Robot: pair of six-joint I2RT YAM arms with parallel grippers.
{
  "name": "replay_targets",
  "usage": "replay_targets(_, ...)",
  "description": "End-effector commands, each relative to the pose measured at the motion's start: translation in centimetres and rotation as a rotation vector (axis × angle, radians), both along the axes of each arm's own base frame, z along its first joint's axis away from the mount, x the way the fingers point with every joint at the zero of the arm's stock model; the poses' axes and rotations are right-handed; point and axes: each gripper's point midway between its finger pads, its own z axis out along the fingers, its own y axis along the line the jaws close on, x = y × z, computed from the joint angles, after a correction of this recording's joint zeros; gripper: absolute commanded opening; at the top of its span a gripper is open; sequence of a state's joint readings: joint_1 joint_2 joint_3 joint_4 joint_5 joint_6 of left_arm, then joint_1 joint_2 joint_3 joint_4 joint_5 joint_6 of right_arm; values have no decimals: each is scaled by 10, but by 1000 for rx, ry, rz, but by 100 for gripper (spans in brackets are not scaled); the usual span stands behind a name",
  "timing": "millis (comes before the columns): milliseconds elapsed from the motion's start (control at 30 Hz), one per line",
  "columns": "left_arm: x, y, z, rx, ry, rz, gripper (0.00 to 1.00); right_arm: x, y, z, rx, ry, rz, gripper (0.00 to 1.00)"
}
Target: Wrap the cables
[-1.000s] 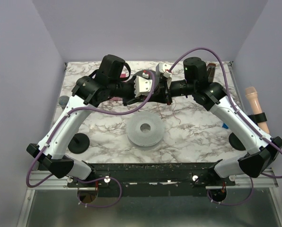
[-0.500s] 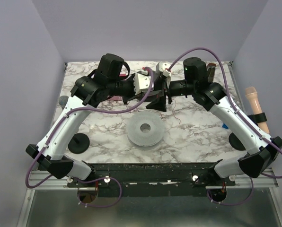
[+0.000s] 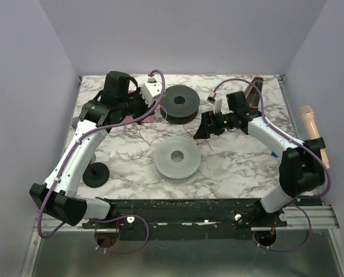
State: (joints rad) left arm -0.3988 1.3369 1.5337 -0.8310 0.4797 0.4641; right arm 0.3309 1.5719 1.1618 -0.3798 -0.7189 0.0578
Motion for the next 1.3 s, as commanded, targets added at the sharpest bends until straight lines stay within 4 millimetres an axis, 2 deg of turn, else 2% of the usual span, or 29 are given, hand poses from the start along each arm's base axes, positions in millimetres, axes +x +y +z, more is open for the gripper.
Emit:
replay_targets(0, 1, 8, 16, -52, -41, 42, 0, -10, 4, -24, 20, 111, -19, 100)
replay_targets(233, 6, 11, 3, -41, -19, 58, 0, -27, 16, -68, 79, 316, 56, 94)
replay_targets(433, 8, 10, 1, -36, -13, 50, 0, -25, 25, -76, 128, 389, 79, 82)
replay_targets(533, 8, 8, 2, -38, -10, 45, 0, -27, 30, -75, 162, 411, 109, 71)
replay_targets(633, 9, 6, 3, -47, -3, 37, 0, -29, 33, -72, 189, 430, 126, 52)
replay_targets(800, 8, 5, 3, -51, 4, 34, 0, -35, 33, -74, 192, 457, 148, 37)
replay_targets(867, 9, 6, 3, -50, 2, 38, 0, -37, 33, -74, 194, 459, 153, 26)
replay_targets(900, 8, 6, 4, -51, 2, 39, 0, -38, 33, -73, 194, 454, 156, 16)
replay_targets(933, 9, 7, 5, -53, 2, 40, 0, -38, 33, -70, 194, 444, 158, 1)
replay_targets(1067, 11, 9, 9, -56, -7, 53, 0, -30, 32, -52, 172, 379, 145, 1)
replay_targets(1167, 20, 13, 20, -55, -40, 91, 0, -28, 34, -22, 140, 257, 160, 1)
replay_targets(1267, 32, 21, 41, -68, -99, 146, 0, -30, 35, 14, 46, 37, 180, 1)
